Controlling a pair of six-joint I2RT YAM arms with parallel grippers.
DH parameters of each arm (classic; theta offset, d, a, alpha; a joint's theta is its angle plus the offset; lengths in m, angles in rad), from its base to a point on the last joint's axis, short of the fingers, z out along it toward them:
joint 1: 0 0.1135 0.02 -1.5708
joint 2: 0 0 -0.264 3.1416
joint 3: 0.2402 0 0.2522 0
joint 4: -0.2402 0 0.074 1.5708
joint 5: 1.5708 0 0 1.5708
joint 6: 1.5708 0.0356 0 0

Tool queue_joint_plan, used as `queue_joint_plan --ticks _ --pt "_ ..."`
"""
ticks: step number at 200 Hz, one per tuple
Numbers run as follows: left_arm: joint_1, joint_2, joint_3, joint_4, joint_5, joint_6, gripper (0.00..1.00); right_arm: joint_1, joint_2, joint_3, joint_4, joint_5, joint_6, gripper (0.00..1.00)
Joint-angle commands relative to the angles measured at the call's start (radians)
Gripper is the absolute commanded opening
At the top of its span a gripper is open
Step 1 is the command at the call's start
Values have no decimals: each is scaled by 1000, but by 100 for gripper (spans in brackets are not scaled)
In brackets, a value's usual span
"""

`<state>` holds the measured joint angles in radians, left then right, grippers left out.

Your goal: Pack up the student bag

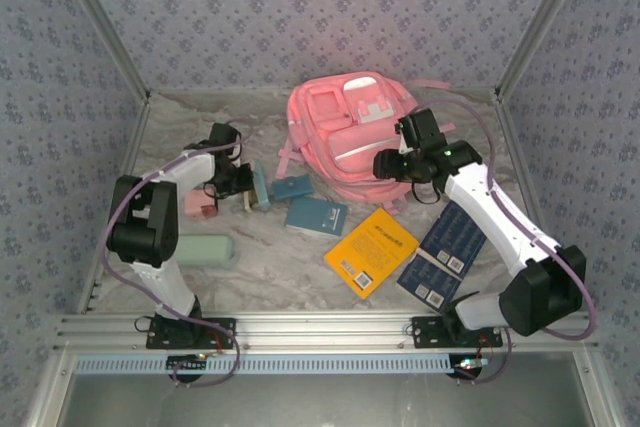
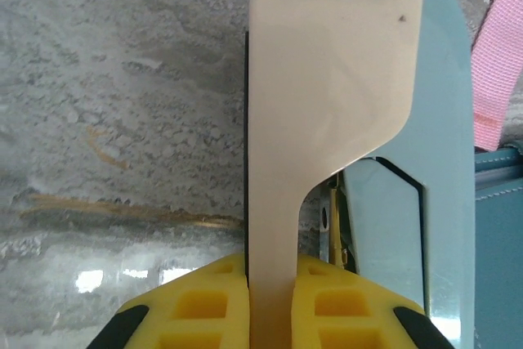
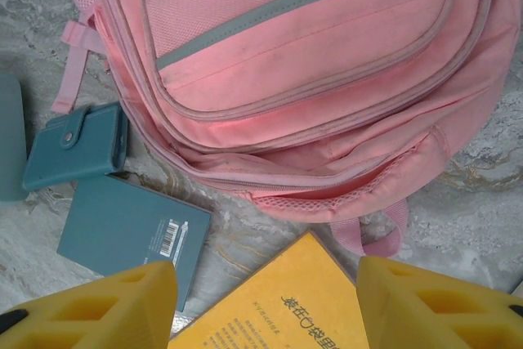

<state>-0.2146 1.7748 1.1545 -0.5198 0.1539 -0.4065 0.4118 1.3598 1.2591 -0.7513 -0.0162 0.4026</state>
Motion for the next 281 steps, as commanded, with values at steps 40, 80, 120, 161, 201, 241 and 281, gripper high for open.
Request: queue_joint_plan --ticks 40,80,120,161,201,241,281 --pt "-22 -308 -42 55 132 -160 0 33 -104 0 70 -168 65 62" --pt "-217 -396 -39 94 82 -212 0 101 -73 -31 233 -342 216 64" --pt "-353 -391 2 117 57 -241 0 165 -20 -58 391 -412 332 69" --pt "-404 -384 21 134 63 -252 0 199 41 -58 395 -397 335 68" --pt "-429 -404 15 153 82 -269 0 200 97 -58 374 -363 320 68" --pt "-446 -415 4 168 100 -279 0 203 153 -44 390 -378 305 68" --pt "-455 -414 -1 174 114 -281 0 208 182 -49 431 -425 310 52"
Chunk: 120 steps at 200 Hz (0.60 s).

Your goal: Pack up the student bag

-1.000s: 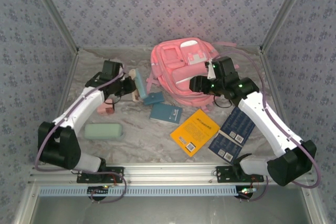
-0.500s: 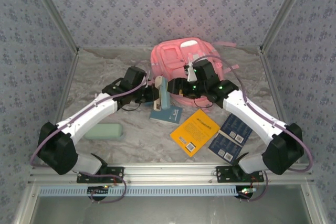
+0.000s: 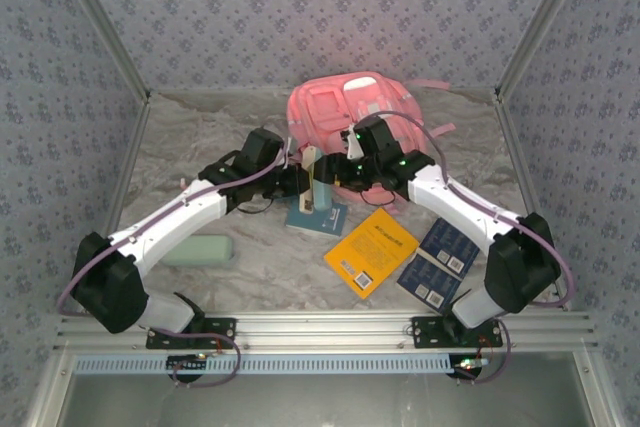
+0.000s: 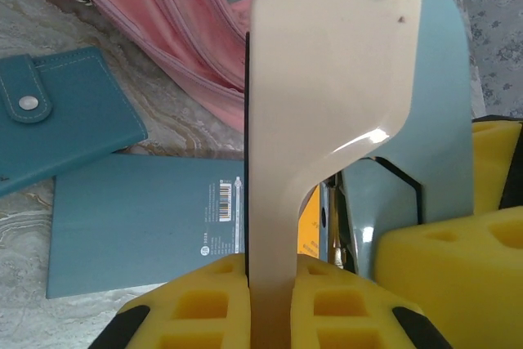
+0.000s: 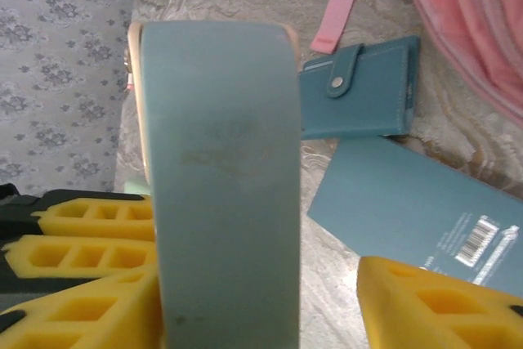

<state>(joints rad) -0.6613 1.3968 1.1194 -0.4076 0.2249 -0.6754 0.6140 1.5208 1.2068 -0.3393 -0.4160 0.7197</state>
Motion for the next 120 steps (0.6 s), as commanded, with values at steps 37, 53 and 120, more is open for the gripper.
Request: queue_joint_plan --ticks 37,53,120 --pt "-12 -35 48 52 49 -4 9 -1 -3 -31 41 -35 20 27" --pt "-14 -34 54 50 54 4 18 -14 -28 -54 47 -29 30 25" --pt "-12 10 159 -19 65 211 55 -143 -197 -138 -49 66 35 17"
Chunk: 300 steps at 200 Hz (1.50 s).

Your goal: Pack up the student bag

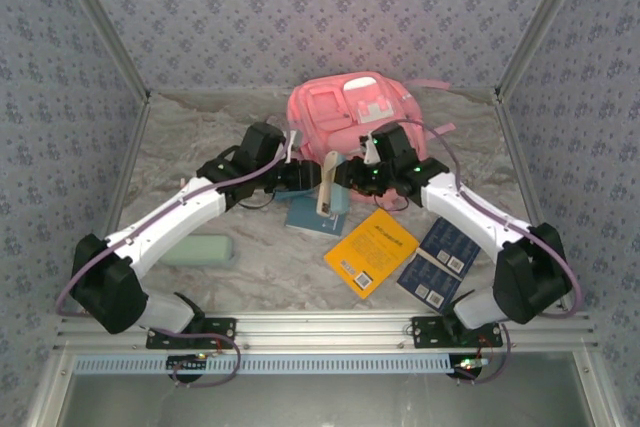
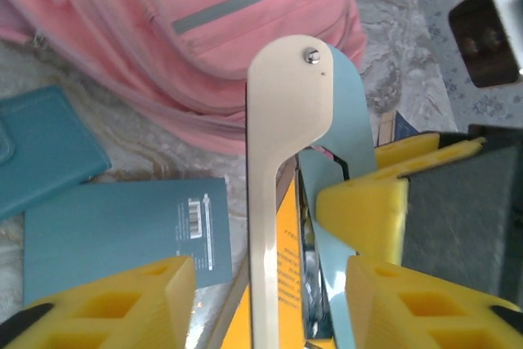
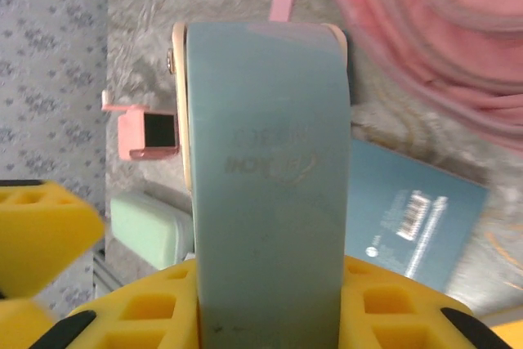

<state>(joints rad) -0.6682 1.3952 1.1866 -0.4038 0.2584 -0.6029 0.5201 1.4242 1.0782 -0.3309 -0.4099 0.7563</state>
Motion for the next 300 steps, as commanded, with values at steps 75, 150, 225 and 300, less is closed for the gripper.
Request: queue_joint_plan --ticks 75,150,225,300 --pt "83 674 786 -328 349 501 60 -345 -423 -38 -389 84 -143 17" --pt "67 1091 1264 -376 415 500 57 -439 -551 -30 -598 96 -269 19" --pt "16 1182 1283 -348 367 512 52 -442 -531 -54 -548 63 -254 20" --pt "40 1104 1213 -225 325 473 53 -447 -526 -98 -526 49 -250 19"
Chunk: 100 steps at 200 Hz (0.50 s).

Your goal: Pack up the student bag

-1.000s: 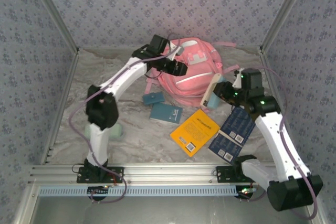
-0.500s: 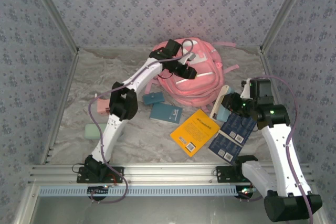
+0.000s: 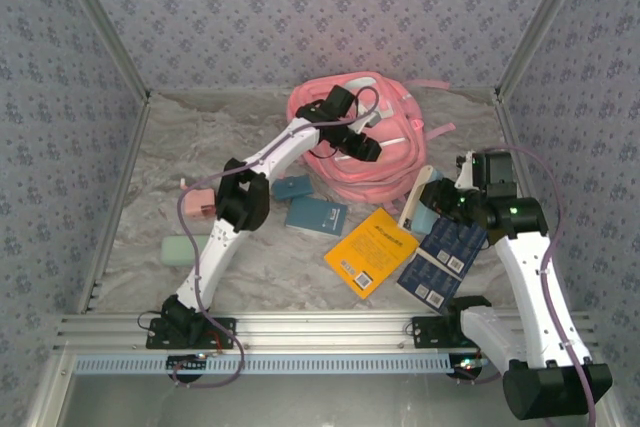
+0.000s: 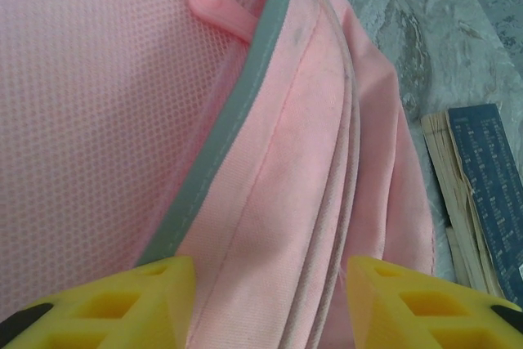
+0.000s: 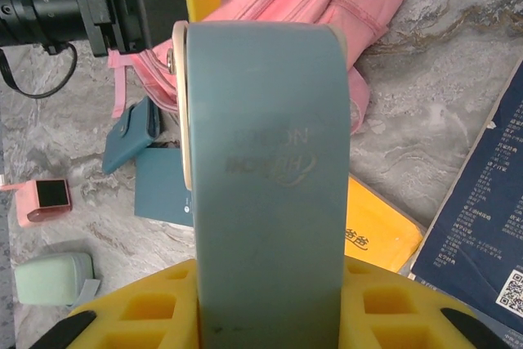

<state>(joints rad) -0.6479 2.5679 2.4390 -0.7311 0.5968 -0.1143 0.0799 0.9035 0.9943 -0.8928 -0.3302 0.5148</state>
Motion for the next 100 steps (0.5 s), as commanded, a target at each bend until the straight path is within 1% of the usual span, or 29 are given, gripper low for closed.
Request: queue_joint_plan --ticks 1,24,57,100 --pt "21 -69 -42 106 -14 -19 53 -6 -6 -15 36 -31 -8 19" --pt "37 -55 -31 143 -21 -55 56 -6 -7 -45 67 -40 16 20" --pt "40 10 41 109 -40 -62 57 -6 -8 -76 93 -38 17 20" --pt "24 47 58 105 21 -81 56 -5 -7 -101 109 -53 29 20"
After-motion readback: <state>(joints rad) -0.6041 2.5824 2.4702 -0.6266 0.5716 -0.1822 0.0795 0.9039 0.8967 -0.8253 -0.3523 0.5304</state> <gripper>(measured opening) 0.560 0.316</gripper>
